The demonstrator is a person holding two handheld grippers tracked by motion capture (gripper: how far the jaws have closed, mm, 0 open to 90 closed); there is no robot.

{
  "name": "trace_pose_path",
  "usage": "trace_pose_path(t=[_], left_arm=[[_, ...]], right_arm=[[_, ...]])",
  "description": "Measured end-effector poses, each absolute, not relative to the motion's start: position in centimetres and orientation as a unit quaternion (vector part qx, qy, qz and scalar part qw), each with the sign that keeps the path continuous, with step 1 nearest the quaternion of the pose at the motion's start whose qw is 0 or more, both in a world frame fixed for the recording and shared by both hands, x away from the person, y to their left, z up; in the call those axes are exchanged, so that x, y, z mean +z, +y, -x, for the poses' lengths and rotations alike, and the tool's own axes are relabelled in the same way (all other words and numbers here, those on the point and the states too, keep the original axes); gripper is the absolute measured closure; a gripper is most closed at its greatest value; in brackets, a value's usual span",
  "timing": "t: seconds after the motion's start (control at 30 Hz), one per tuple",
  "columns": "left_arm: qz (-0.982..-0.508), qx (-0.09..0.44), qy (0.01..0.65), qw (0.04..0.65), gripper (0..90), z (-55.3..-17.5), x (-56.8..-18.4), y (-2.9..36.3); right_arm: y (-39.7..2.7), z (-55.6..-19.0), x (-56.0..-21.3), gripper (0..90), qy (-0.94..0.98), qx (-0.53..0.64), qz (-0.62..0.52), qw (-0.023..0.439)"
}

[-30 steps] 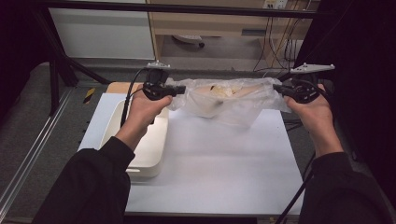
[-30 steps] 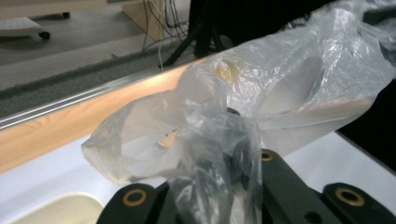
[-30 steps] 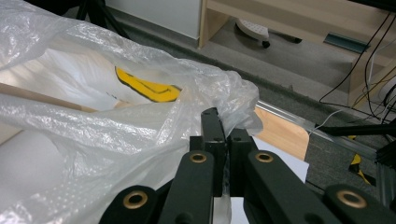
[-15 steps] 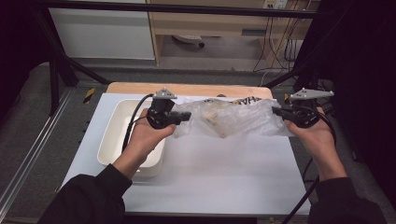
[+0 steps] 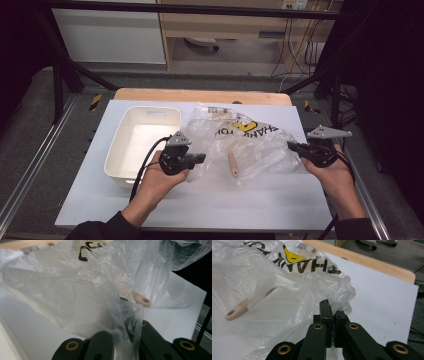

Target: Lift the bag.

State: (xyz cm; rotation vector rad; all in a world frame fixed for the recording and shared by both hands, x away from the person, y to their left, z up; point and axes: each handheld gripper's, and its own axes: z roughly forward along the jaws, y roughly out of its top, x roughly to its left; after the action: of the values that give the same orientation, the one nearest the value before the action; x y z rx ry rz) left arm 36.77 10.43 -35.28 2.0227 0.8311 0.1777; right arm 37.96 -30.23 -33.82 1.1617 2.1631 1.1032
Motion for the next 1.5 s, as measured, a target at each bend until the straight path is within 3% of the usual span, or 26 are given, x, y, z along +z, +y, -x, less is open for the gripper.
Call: trace_pose_path(t=[0.37, 0.73, 1.5], left_arm=[[-0.839, 0.063, 0.329, 0.429, 90.0, -32.6, -40.0, 10.2], [-0.842, 0.048, 0.340, 0.416, 89.8, -31.7, -42.7, 11.8], [-0.848, 0.049, 0.344, 0.401, 86.0, -30.5, -44.8, 13.6]], right_arm=[[-30.2, -34.8, -38.1, 90.0, 0.784, 0.396, -0.433, 0.201], [-30.2, -32.2, -41.2, 90.0, 0.785, 0.389, -0.449, 0.176], [-29.4, -30.5, -43.6, 90.0, 0.822, 0.334, -0.434, 0.156]])
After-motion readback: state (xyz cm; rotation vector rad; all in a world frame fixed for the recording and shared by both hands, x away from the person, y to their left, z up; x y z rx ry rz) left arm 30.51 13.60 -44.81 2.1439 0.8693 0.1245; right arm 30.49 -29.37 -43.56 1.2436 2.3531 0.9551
